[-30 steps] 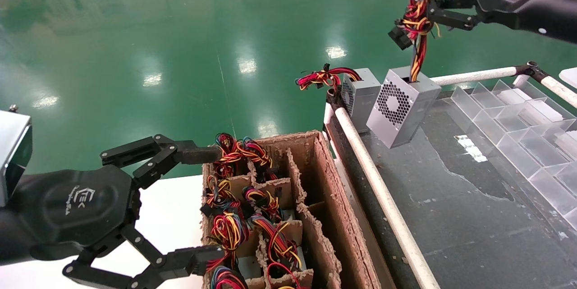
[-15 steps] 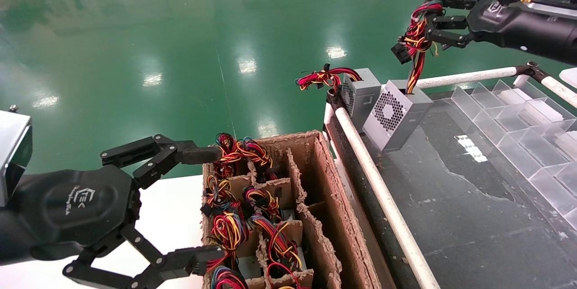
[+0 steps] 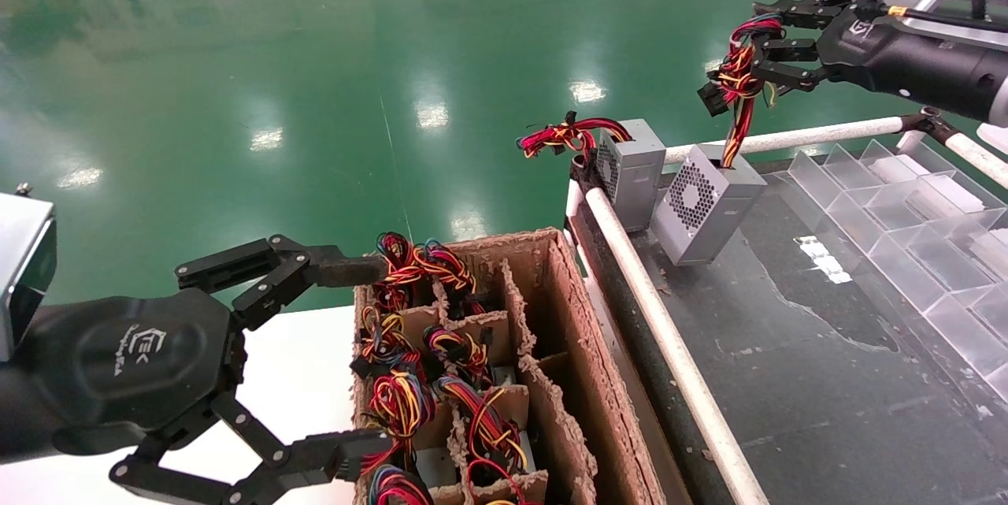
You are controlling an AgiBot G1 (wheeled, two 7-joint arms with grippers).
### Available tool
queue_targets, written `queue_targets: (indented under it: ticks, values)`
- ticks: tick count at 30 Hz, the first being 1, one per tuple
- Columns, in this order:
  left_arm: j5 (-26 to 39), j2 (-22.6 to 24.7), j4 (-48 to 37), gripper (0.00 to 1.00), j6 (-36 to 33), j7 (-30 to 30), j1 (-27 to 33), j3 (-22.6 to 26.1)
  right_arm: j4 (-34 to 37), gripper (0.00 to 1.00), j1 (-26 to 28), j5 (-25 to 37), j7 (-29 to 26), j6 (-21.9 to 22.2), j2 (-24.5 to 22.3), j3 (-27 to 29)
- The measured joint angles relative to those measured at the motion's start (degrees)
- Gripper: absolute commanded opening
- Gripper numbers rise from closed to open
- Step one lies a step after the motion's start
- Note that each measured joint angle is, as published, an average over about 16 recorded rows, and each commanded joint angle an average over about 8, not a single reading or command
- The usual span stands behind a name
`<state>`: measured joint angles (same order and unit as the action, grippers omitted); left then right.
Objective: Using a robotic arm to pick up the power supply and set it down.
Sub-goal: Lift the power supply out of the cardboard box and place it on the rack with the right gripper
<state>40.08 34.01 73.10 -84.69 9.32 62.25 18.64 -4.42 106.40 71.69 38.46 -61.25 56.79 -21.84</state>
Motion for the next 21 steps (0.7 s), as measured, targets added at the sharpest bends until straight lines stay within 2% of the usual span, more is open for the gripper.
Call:
queue_targets:
  ticks: [7, 21]
  values:
    - [0.0, 0.0, 0.0, 1.0, 0.0, 0.0, 0.0, 0.0, 2.1, 0.0, 0.2, -0.2, 1.9, 5.2, 2.7, 0.2]
    - [0.0, 0.0, 0.0, 1.0, 0.0, 0.0, 0.0, 0.0, 4.0, 0.0, 1.2, -0.2, 4.0, 20.3, 10.6, 0.3]
